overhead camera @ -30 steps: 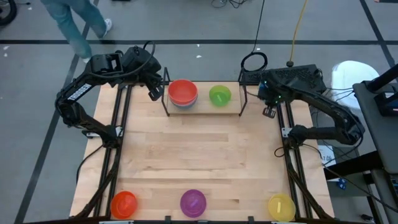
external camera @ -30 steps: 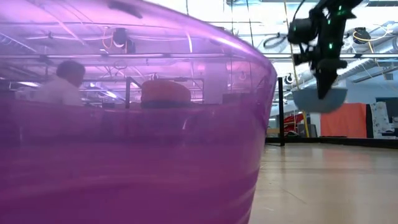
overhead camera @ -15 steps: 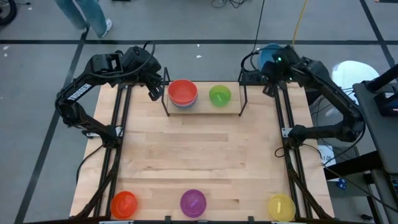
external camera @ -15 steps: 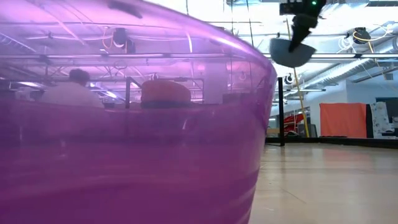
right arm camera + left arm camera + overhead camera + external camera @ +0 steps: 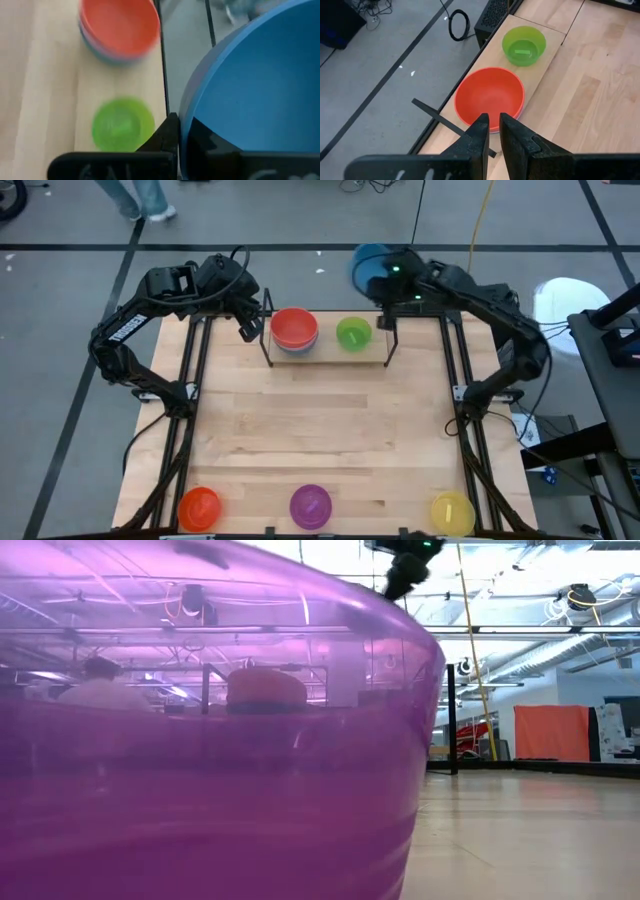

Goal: Place and stack bowls onto a shelf
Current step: Stack the blue bowl on top of the orange bowl on the shelf

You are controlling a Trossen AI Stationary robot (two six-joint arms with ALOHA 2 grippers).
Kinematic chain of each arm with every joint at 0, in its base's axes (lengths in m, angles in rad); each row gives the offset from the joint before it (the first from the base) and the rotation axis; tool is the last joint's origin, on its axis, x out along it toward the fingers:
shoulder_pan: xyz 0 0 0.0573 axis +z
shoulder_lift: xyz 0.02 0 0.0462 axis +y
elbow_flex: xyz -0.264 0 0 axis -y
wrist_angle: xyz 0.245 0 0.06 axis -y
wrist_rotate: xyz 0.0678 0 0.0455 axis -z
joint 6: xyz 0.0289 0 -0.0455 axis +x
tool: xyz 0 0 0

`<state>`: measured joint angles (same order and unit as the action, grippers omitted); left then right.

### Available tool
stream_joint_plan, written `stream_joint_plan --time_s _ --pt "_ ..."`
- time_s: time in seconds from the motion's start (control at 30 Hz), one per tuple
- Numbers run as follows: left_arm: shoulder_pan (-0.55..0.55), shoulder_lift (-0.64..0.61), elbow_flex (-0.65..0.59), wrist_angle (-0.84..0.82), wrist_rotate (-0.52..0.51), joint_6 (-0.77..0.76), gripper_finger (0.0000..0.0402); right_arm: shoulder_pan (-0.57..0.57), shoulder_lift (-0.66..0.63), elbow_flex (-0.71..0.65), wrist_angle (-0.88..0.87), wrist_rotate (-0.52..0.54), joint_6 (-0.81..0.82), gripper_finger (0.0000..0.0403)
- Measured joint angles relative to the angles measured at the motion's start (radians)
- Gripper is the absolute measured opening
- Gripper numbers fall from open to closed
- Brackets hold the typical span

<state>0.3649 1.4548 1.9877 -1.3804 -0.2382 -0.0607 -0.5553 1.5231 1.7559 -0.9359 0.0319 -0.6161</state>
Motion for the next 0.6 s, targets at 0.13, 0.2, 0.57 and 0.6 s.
stream_joint_plan --time_s 0.13,0.2,0.57,0.6 --pt "0.0 0.0 0.0 -0.005 0.0 -0.008 0.0051 0.049 0.071 0.038 0.092 -0.054 -0.044 0.0" --pt "0.0 0.0 0.0 -0.012 0.0 -0.01 0.0051 0.067 0.105 0.051 0.116 -0.099 -0.049 0.0" --pt "0.001 0.0 0.0 -0.017 0.0 -0.013 0.0051 0.125 0.276 0.065 0.247 -0.194 -0.106 0.0" --pt "0.002 0.0 0.0 -0.017 0.0 -0.013 0.0051 0.128 0.288 0.065 0.265 -0.194 -0.108 0.0"
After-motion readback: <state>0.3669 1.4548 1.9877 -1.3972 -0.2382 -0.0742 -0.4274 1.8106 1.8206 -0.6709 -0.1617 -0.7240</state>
